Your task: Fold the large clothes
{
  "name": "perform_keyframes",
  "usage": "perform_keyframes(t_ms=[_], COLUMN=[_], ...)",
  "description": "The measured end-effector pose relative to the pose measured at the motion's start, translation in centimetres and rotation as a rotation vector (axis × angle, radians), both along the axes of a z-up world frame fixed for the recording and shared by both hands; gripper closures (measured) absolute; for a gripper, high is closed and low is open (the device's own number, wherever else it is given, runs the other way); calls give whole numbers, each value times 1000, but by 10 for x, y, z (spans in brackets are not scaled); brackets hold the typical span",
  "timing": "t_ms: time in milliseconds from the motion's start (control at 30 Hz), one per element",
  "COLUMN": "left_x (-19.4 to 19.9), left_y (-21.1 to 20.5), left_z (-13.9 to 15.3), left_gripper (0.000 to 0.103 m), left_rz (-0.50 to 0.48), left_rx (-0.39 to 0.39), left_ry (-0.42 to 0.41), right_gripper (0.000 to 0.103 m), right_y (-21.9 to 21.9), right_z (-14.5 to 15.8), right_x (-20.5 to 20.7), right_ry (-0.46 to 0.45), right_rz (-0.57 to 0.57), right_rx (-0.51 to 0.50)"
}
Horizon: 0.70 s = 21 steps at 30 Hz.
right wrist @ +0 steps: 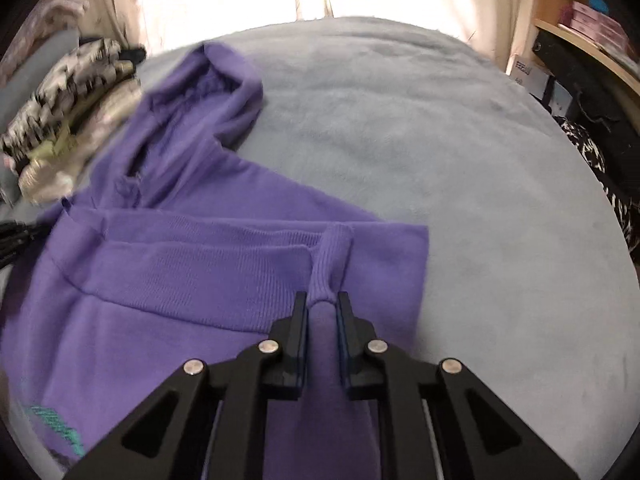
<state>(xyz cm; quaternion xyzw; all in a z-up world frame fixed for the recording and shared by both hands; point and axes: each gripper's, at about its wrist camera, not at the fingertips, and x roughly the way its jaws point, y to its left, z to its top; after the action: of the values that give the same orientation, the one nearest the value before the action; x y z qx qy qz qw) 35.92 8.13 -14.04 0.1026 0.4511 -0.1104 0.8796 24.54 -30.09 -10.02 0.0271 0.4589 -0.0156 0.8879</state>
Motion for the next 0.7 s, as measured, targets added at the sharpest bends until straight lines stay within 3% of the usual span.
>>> perform_keyframes(t_ms=[233,333,433,567,700], left_x=[-27,-17,4,23,19], left_y=[28,38,47,55,56], left_z=[54,51,28,-29,-30], left_gripper=[96,96,96,93,88], left_rz=[109,171,233,321,310], left_rx=[-146,-208,-264,-305,-310], left_ry=[-144,-132,-55,70,50], right_gripper=[92,92,92,92,89], right_y=[-11,-9,-6,-4,-5], right_z=[58,62,40,-26,-31], right_x=[-23,-7,24,59,58], right_ry=[-196,-212,-154,24,5], right_rz=[-45,-72,-105,-135,-136], right_rx=[83,87,58,18,30])
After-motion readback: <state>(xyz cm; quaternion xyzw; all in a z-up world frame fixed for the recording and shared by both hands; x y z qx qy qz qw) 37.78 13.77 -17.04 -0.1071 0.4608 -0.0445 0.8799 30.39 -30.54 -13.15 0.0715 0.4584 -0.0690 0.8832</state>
